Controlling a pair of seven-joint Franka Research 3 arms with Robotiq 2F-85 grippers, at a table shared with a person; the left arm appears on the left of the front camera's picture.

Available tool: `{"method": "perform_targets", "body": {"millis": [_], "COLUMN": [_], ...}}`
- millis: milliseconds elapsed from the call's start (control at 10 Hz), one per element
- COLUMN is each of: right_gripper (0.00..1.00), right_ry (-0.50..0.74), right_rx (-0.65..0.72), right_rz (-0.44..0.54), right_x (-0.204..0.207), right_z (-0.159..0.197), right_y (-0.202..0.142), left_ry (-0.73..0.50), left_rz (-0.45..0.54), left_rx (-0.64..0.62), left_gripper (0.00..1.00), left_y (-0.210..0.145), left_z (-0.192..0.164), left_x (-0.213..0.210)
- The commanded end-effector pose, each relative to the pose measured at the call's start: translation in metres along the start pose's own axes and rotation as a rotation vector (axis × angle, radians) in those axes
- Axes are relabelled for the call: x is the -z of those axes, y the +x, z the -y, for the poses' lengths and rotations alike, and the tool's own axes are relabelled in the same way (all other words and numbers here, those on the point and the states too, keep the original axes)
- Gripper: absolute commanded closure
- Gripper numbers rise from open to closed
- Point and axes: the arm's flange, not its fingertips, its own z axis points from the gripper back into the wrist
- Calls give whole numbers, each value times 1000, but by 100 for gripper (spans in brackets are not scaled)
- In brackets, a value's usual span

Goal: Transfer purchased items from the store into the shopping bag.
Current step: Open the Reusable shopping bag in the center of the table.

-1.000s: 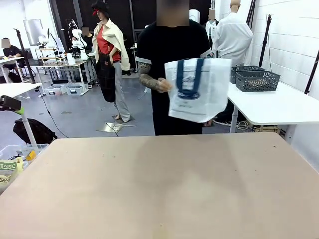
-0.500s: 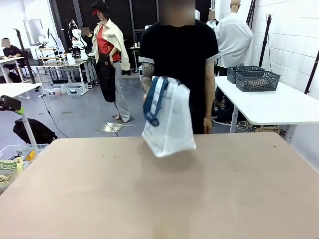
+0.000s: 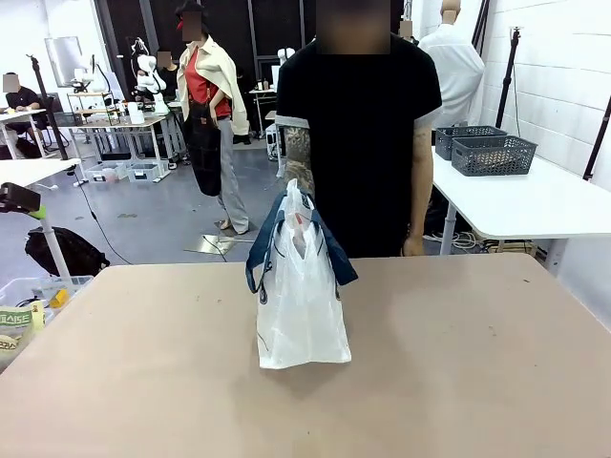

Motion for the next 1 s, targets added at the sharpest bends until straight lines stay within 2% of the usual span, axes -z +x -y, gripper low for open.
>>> {"method": "perform_targets", "body": {"millis": [0,900], "right_gripper": [0,0], "right_ry": [2,2], "right_rx": [19,19], "right_rz": [-3,-3], "right_x": [0,0], "right_z": [-1,-1], "right_y": [-1,-1], "left_ry": [4,4], "left_rz": [9,9], "left_rx": [-14,-14], "left_gripper": [0,0], "left_y": [1,1], "left_z": [-1,-1], "left_x": [-1,-1]}}
